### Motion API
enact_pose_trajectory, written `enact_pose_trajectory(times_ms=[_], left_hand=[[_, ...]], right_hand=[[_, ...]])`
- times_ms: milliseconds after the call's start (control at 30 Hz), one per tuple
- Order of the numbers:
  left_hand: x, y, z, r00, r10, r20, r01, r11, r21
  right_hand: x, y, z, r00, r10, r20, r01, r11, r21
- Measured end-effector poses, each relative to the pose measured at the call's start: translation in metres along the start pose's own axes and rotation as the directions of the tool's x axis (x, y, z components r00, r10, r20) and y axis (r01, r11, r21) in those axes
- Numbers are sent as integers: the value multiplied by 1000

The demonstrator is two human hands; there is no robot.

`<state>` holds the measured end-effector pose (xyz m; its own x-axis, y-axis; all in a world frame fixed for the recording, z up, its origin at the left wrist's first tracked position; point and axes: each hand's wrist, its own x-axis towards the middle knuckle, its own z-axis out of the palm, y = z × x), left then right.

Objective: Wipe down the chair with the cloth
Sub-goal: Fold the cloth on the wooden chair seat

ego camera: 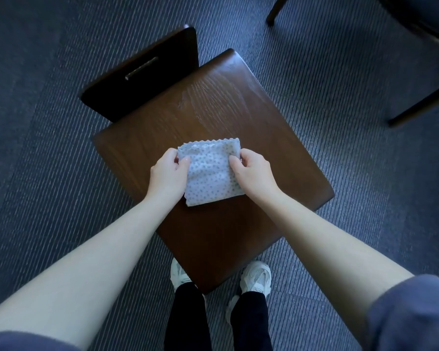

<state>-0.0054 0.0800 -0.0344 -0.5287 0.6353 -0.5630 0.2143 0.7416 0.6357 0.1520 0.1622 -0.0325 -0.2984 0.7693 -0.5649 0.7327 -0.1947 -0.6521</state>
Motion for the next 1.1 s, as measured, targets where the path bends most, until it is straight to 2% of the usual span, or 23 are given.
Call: enact_pose_trajectory(times_ms=[133,333,433,467,533,600,667,767,833,933,1000,1100], left_hand=[[10,1,2,996,90,-15,-88,990,109],[16,3,8,994,88,-72,-69,968,240],[16,6,9,994,79,-81,-54,960,274],[16,7,8,994,76,-81,-51,959,278],[15,7,8,994,75,-76,-51,959,278],[17,7,7,995,71,-68,-50,962,268],[18,6,5,997,62,-50,-47,967,251],[20,5,2,1000,30,-6,-28,982,187],[20,7,-3,999,-22,33,17,989,145],[18,11,-7,979,-158,131,154,987,41],[14,13,-11,944,-220,247,233,972,-23],[3,8,-17,889,-194,414,225,974,-27]], right_hand=[[5,-2,3,998,28,-47,-28,1000,0],[6,-3,7,993,75,-93,-77,997,-16],[4,-8,5,983,145,-116,-154,985,-79],[3,-10,3,981,136,-141,-157,976,-152],[1,-12,-2,969,-59,-241,-41,921,-387],[3,-10,-4,899,-345,-268,144,812,-565],[13,-8,-2,865,-480,-148,278,704,-654],[32,-4,7,871,-478,113,386,524,-759],[39,0,14,861,-460,219,429,423,-798],[44,9,19,855,-456,248,438,379,-815],[46,12,20,854,-463,236,432,378,-819],[46,11,21,851,-471,232,432,378,-819]])
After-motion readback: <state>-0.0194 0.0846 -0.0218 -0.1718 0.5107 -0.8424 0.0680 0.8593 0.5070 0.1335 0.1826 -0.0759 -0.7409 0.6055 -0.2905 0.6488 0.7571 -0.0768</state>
